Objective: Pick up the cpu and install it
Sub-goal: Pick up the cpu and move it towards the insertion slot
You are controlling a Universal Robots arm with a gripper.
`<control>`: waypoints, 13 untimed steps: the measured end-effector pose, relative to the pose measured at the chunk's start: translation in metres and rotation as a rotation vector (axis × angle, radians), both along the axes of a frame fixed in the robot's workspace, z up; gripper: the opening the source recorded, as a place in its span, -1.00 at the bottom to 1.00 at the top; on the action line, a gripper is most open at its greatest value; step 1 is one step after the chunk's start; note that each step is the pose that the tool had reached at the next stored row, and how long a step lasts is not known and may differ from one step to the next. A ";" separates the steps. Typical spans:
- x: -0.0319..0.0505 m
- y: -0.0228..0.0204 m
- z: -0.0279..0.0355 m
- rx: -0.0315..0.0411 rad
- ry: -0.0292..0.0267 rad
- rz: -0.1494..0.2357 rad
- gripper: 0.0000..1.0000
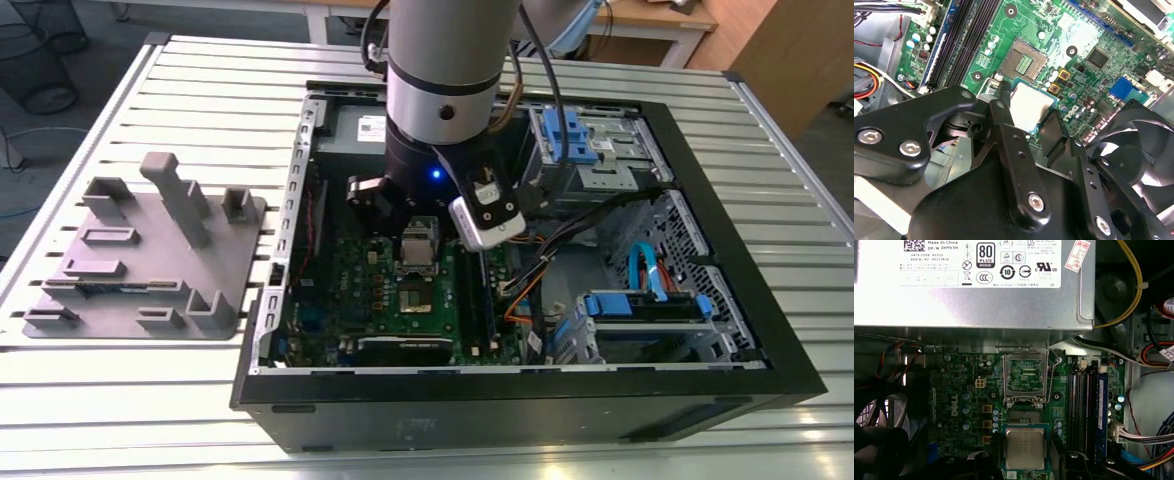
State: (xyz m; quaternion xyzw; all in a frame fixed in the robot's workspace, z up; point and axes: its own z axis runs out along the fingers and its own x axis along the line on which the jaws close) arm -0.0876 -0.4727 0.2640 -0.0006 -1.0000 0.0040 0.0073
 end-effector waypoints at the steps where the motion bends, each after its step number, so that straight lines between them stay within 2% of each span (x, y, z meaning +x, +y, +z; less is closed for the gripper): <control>1: 0.0000 0.0000 0.0000 0.0000 0.0000 0.000 -0.06; 13: 0.0000 0.0001 -0.0011 0.0004 -0.0002 0.000 -0.06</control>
